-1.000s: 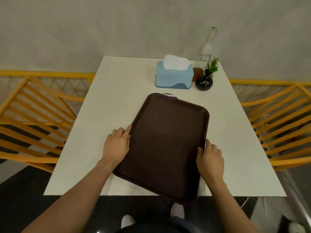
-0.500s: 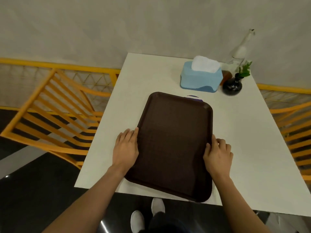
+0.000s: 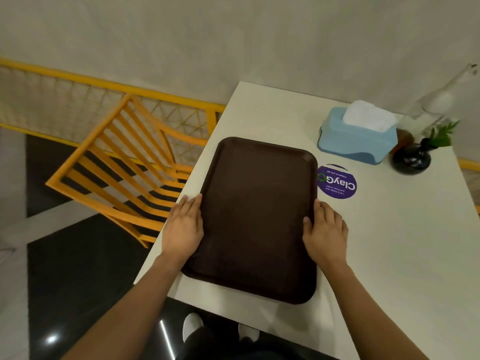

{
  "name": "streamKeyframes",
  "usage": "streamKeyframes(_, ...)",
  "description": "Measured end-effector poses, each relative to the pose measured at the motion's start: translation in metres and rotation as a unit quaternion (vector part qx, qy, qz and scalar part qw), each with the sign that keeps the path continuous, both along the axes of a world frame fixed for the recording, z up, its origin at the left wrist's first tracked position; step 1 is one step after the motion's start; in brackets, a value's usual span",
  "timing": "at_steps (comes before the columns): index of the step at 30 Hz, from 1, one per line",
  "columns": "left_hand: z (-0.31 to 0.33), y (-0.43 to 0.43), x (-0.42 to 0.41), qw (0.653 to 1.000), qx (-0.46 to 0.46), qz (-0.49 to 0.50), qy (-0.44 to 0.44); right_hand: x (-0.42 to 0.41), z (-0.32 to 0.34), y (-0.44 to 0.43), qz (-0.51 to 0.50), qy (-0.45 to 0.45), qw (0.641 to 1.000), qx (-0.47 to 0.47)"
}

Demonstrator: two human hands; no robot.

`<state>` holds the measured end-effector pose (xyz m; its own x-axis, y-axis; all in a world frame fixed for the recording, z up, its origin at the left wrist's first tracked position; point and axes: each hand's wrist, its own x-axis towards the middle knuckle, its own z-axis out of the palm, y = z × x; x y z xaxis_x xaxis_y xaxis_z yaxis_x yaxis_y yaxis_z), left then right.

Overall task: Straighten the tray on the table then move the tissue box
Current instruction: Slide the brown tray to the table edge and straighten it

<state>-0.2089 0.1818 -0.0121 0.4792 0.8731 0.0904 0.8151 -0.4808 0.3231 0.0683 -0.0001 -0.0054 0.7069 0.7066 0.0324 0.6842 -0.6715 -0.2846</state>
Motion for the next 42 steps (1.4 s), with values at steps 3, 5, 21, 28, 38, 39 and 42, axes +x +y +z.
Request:
streamKeyframes(3,0.002,0.018,-0.014,1.000,-0.010,0.000,-0.002,-0.013,-0.001,0.016,0.018,0.011,0.999,-0.028)
streamKeyframes(5,0.003,0.029,-0.021,1.000,-0.023,-0.004,-0.010,-0.022,-0.003,0.025,0.017,0.020,0.999,-0.047)
streamKeyframes(21,-0.005,0.036,-0.055,0.989,-0.100,-0.061,-0.088,-0.087,-0.005,0.010,-0.082,0.036,0.996,-0.003)
streamKeyframes(28,-0.003,0.032,-0.054,0.985,-0.107,-0.071,-0.114,-0.085,-0.008,-0.002,-0.044,0.061,0.997,-0.031)
streamKeyframes(38,0.000,0.041,-0.045,0.985,-0.111,-0.063,-0.119,-0.069,-0.006,0.012,-0.033,0.069,0.996,-0.037)
streamKeyframes(39,-0.001,0.041,-0.045,0.985,-0.110,-0.064,-0.119,-0.069,-0.007,0.012,-0.033,0.068,0.996,-0.037)
streamKeyframes(42,-0.001,0.042,-0.044,0.984,-0.116,-0.064,-0.119,-0.067,-0.009,0.014,-0.034,0.065,0.997,-0.033)
